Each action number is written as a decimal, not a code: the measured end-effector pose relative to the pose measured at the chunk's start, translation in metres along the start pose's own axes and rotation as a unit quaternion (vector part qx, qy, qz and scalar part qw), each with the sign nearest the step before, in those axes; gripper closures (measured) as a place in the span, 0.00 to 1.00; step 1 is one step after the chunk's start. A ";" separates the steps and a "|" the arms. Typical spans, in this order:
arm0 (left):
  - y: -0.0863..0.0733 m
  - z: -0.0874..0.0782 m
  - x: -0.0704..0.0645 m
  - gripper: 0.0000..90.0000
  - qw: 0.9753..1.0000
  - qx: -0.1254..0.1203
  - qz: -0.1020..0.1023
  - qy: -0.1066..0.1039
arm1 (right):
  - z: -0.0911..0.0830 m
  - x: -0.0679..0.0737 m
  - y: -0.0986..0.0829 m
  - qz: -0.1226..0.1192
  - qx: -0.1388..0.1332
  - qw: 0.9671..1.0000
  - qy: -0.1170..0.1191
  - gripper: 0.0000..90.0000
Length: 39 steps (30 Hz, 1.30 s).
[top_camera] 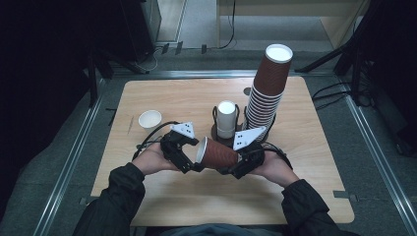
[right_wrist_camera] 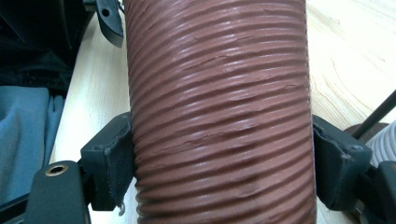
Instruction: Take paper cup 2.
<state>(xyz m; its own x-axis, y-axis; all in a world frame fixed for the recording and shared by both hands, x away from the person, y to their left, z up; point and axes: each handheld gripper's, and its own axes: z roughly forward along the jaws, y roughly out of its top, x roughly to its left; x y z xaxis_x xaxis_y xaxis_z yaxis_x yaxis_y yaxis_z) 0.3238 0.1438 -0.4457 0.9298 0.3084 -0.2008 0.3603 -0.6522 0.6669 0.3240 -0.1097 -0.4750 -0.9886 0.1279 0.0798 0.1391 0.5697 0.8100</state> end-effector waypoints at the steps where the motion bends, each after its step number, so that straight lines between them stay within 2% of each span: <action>1: 0.000 0.000 0.000 0.00 1.000 -0.004 -0.001 -0.001 | 0.000 0.000 0.000 -0.002 -0.002 1.000 0.001 0.22; 11: 0.006 0.006 -0.002 0.00 1.000 -0.019 -0.002 -0.018 | 0.001 0.003 0.002 -0.008 -0.011 1.000 0.009 0.22; 15: 0.007 0.008 -0.004 0.00 1.000 -0.018 0.003 -0.017 | 0.001 0.003 0.002 -0.012 -0.013 1.000 0.012 0.22; 18: 0.007 0.009 -0.003 0.05 0.999 -0.015 0.000 -0.029 | 0.001 0.004 0.003 -0.014 -0.013 1.000 0.011 0.22; 23: 0.007 0.009 -0.001 0.08 0.999 -0.010 -0.001 -0.035 | 0.003 0.004 0.002 -0.017 -0.006 1.000 0.009 0.23; 28: 0.008 0.007 0.000 0.09 0.999 -0.013 0.003 -0.039 | 0.001 0.003 0.002 -0.007 -0.012 1.000 0.014 0.23; 33: 0.009 0.004 -0.001 0.10 0.999 -0.012 0.008 -0.037 | 0.001 0.004 0.003 -0.001 -0.010 1.000 0.016 0.22; 39: 0.008 -0.005 0.000 0.10 1.000 -0.011 0.014 -0.018 | 0.000 0.001 0.003 0.014 -0.004 1.000 0.014 0.18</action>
<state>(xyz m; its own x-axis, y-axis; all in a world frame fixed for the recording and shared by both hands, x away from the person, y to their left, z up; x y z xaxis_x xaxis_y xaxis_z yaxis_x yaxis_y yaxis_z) 0.3267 0.1423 -0.4372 0.9415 0.2654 -0.2078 0.3335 -0.6440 0.6885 0.3230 -0.1079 -0.4728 -0.9856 0.1207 0.1186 0.1663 0.5605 0.8113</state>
